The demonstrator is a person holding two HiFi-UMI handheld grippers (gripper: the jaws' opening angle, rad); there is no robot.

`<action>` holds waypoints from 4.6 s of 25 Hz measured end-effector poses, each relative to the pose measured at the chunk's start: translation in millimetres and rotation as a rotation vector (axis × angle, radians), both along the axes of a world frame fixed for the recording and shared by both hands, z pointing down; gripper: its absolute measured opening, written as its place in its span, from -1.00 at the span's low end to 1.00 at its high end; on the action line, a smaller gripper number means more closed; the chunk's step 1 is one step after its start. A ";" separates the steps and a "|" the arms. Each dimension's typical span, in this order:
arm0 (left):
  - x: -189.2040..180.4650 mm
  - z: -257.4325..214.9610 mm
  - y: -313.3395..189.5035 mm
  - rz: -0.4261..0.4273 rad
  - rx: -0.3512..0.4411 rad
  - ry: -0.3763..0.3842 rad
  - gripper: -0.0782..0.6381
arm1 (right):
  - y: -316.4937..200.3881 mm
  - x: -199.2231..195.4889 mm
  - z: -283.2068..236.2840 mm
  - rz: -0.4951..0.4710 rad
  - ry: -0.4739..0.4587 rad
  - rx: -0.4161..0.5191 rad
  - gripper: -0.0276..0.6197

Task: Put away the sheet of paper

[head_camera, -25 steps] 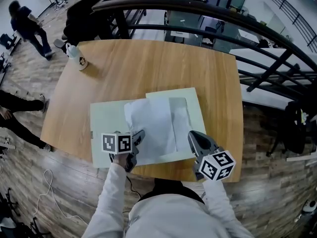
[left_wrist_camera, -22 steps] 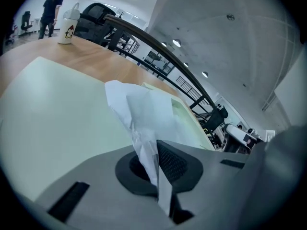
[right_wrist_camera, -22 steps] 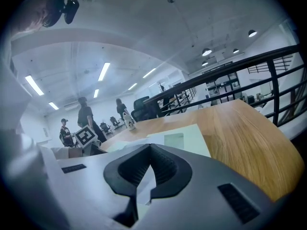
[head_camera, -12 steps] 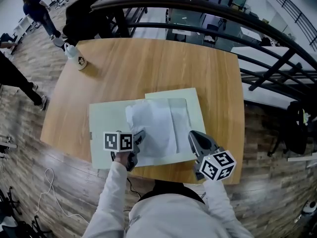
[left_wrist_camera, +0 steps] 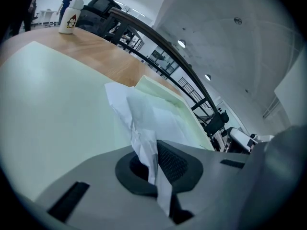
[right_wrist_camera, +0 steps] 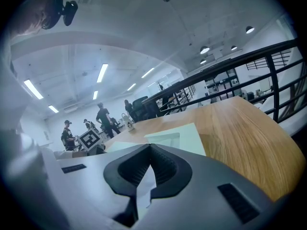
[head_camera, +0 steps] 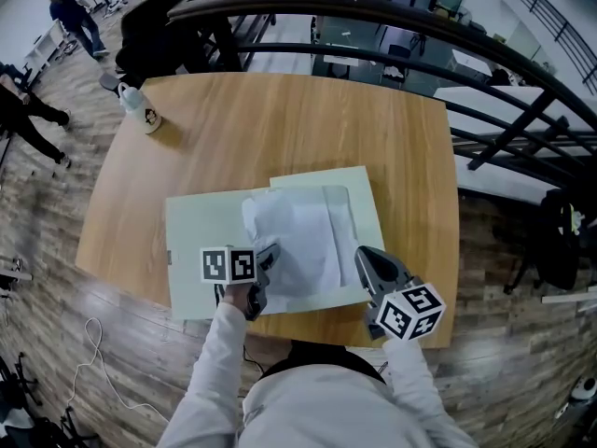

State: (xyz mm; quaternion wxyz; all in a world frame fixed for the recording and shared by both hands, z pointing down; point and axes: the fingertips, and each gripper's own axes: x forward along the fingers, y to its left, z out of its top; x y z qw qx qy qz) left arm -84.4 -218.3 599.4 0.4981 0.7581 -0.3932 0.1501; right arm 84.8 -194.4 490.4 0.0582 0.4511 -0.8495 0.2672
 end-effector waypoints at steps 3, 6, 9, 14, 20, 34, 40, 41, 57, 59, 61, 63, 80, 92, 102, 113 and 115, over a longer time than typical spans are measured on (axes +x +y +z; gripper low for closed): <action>6.5 0.1 -1.1 -0.004 -0.001 0.017 -0.73 | 0.7 -0.9 0.4 -0.001 0.000 -0.001 -0.83; 15.2 0.0 -1.9 0.001 0.000 0.025 -0.73 | 1.0 -0.2 0.3 0.000 0.000 -0.001 -0.83; 23.5 0.0 -3.2 0.007 0.005 0.028 -0.73 | 2.0 0.7 -0.3 0.000 -0.001 0.001 -0.83; 34.5 -1.5 -5.4 0.017 0.010 0.024 -0.73 | 4.4 2.6 -1.8 0.000 -0.002 0.003 -0.83; 46.4 -2.5 -6.9 0.024 0.014 0.029 -0.73 | 6.9 9.8 -1.1 0.012 0.000 -0.002 -0.83; 67.5 -3.1 -14.2 0.052 0.014 0.053 -0.73 | 6.4 18.1 -3.6 0.040 0.006 0.008 -0.83; 76.7 -4.5 -16.3 0.064 0.016 0.060 -0.73 | 5.7 22.0 -4.7 0.048 0.006 0.009 -0.83; 77.6 -4.8 -16.5 0.068 0.018 0.058 -0.73 | 5.6 22.3 -4.9 0.048 0.005 0.009 -0.83; 76.7 -11.2 -17.5 0.107 0.088 -0.038 -0.55 | 9.3 24.5 -6.9 0.053 0.004 0.019 -0.83; 75.2 -12.2 -16.9 0.110 0.095 -0.061 -0.43 | 10.3 23.7 -7.7 0.051 0.004 0.019 -0.83; 73.1 -12.2 -16.4 0.119 0.108 -0.101 -0.35 | 10.9 22.8 -8.6 0.048 0.002 0.020 -0.83; 71.0 -13.6 -16.3 0.123 0.124 -0.137 -0.30 | 11.4 22.4 -9.8 0.045 0.001 0.022 -0.83; 34.0 -33.9 -19.9 0.047 0.219 -0.248 -0.17 | 14.1 8.2 -14.8 0.007 -0.003 0.044 -0.83; 13.2 -79.1 -20.4 -0.027 0.385 -0.223 -0.27 | 22.0 -5.4 -22.8 -0.013 0.003 0.067 -0.83; -8.3 -133.9 -10.4 -0.065 0.591 -0.311 -0.50 | 30.4 -11.9 -32.0 -0.009 0.039 0.100 -0.83; -32.4 -173.9 16.7 -0.106 0.736 -0.360 -0.66 | 34.9 -17.2 -43.0 0.005 0.065 0.136 -0.83; -35.9 -178.2 22.3 -0.114 0.750 -0.358 -0.68 | 36.0 -17.6 -45.6 0.006 0.070 0.142 -0.83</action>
